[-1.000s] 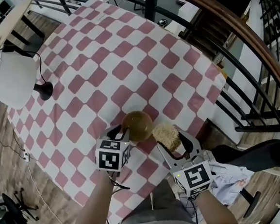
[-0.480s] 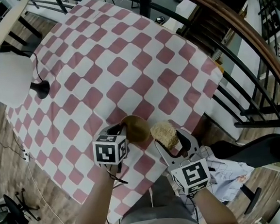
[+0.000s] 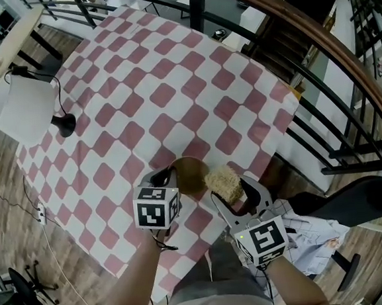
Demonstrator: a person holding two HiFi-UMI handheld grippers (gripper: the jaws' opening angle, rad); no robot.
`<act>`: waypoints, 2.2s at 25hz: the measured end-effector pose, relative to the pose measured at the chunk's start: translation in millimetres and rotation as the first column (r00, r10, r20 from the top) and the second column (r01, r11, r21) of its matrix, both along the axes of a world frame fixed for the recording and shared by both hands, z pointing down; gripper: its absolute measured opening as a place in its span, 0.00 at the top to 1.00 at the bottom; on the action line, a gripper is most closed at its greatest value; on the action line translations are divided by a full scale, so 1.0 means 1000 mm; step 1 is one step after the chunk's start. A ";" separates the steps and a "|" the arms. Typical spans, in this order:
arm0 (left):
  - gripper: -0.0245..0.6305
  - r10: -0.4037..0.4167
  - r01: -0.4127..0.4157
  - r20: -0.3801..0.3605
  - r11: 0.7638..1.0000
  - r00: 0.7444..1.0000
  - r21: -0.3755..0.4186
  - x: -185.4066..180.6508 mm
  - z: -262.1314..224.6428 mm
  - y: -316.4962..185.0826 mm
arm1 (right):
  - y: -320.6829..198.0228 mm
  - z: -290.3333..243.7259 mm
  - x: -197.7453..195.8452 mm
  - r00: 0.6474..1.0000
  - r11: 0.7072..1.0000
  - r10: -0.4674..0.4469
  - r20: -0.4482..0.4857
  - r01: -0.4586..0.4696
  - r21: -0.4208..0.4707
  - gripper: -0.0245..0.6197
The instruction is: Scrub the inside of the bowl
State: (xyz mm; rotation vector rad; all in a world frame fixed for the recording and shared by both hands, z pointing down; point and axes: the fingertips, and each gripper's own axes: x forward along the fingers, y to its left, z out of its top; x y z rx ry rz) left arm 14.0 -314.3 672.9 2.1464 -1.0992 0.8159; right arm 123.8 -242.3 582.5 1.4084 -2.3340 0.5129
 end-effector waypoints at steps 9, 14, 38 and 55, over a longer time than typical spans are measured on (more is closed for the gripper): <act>0.93 -0.067 0.077 -0.119 0.994 0.991 0.078 -0.004 -0.075 0.015 | 0.024 -0.068 -0.014 0.993 0.998 -0.024 0.113 0.017 0.061 0.56; 0.93 -0.034 0.055 -0.138 0.987 0.990 0.153 0.001 -0.130 0.024 | 0.030 -0.122 -0.030 0.984 0.988 -0.062 0.168 0.037 0.147 0.56; 0.93 0.110 -0.180 0.152 0.783 0.982 0.595 -0.014 -0.318 0.121 | 0.095 -0.251 -0.097 0.941 0.901 -0.210 -0.265 0.291 0.321 0.56; 0.93 0.114 -0.222 0.219 0.791 0.969 0.570 -0.041 -0.326 0.132 | 0.102 -0.242 -0.148 0.622 0.732 -0.331 -0.710 0.644 0.223 0.56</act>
